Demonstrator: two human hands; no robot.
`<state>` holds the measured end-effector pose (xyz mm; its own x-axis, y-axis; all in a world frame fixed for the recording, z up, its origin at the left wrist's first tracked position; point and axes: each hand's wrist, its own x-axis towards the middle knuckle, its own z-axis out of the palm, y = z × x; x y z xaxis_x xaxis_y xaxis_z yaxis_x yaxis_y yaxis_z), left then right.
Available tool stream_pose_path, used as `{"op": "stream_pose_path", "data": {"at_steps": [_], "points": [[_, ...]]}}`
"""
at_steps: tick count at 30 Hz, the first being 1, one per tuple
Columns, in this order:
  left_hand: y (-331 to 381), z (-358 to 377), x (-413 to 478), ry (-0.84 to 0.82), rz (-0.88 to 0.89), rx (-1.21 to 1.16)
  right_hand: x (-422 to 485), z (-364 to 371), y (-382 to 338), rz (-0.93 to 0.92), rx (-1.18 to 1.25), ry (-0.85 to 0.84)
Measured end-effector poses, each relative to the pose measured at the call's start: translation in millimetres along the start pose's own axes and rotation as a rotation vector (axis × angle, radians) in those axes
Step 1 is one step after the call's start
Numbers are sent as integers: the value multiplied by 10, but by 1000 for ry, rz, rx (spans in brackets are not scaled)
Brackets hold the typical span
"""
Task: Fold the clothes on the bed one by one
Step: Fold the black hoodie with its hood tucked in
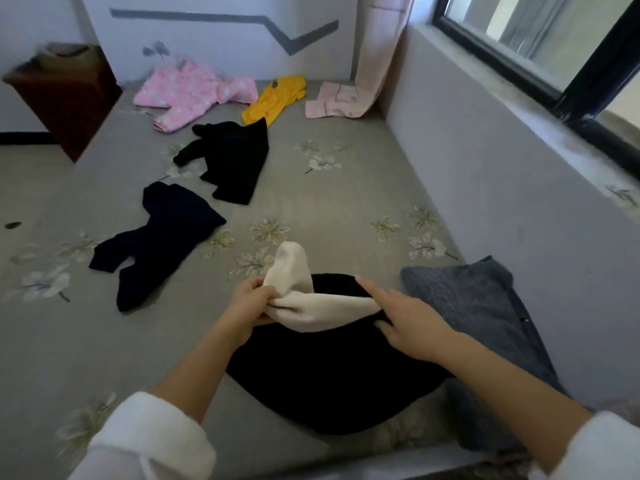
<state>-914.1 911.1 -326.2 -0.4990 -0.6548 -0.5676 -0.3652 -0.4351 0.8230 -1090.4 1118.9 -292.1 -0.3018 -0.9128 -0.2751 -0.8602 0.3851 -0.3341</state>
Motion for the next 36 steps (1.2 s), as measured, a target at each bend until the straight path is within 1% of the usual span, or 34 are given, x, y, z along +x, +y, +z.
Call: {"op": "stream_pose_path", "data": {"at_steps": [2, 5, 7, 8, 9, 10, 12, 13, 14, 17, 19, 20, 22, 23, 24, 25, 26, 27, 28, 29, 30, 31, 32, 33, 34, 36], "points": [[-9, -62, -94, -48, 39, -129, -2, 15, 21, 42, -55, -4], [20, -61, -218, -115, 97, -297, 133, 103, -95, 11, -229, 19], [75, -90, -269, -111, 148, -432, 271, 55, -150, 27, -301, 11], [109, -122, -288, -96, 176, -510, 336, -16, -161, 69, -290, 41], [136, -166, -305, -86, 206, -589, 387, -104, -165, 126, -229, 126], [152, -214, -325, -85, 232, -645, 433, -196, -149, 174, -129, 245], [135, -282, -385, -107, 220, -651, 522, -339, -113, 211, 51, 472], [93, -298, -427, -132, 162, -588, 559, -401, -116, 204, 99, 557], [32, -304, -473, -177, 67, -477, 586, -452, -124, 186, 135, 621], [-188, -348, -642, -409, -286, 50, 615, -557, -139, 108, 176, 720], [-284, -443, -687, -567, -428, 380, 599, -573, -88, 58, 194, 718], [-307, -504, -677, -615, -473, 514, 584, -569, -57, 41, 196, 702], [-304, -606, -646, -660, -547, 754, 544, -551, 11, 16, 191, 673], [-302, -644, -619, -648, -558, 887, 522, -541, 41, -6, 199, 665], [-287, -669, -593, -603, -538, 1033, 494, -528, 65, -34, 209, 660], [-275, -674, -548, -515, -479, 1161, 464, -518, 88, -69, 219, 654], [-268, -665, -486, -383, -371, 1241, 430, -511, 106, -107, 218, 647], [-265, -646, -399, -229, -226, 1251, 399, -502, 127, -141, 210, 639], [-269, -620, -313, -102, -74, 1190, 371, -490, 144, -167, 189, 628], [-273, -575, -225, -25, 75, 1094, 347, -476, 161, -181, 149, 615], [-248, -508, -154, -17, 203, 1015, 335, -462, 178, -182, 105, 598], [-228, -419, -98, -70, 292, 998, 324, -447, 197, -174, 68, 585], [-227, -315, -55, -157, 334, 1025, 313, -435, 214, -149, 49, 577], [-241, -201, -27, -271, 330, 1072, 305, -427, 235, -110, 57, 572], [-256, -102, -15, -406, 263, 1108, 294, -427, 260, -60, 86, 571], [-311, 12, 4, -693, -8, 1064, 263, -419, 319, 19, 153, 573]]}}
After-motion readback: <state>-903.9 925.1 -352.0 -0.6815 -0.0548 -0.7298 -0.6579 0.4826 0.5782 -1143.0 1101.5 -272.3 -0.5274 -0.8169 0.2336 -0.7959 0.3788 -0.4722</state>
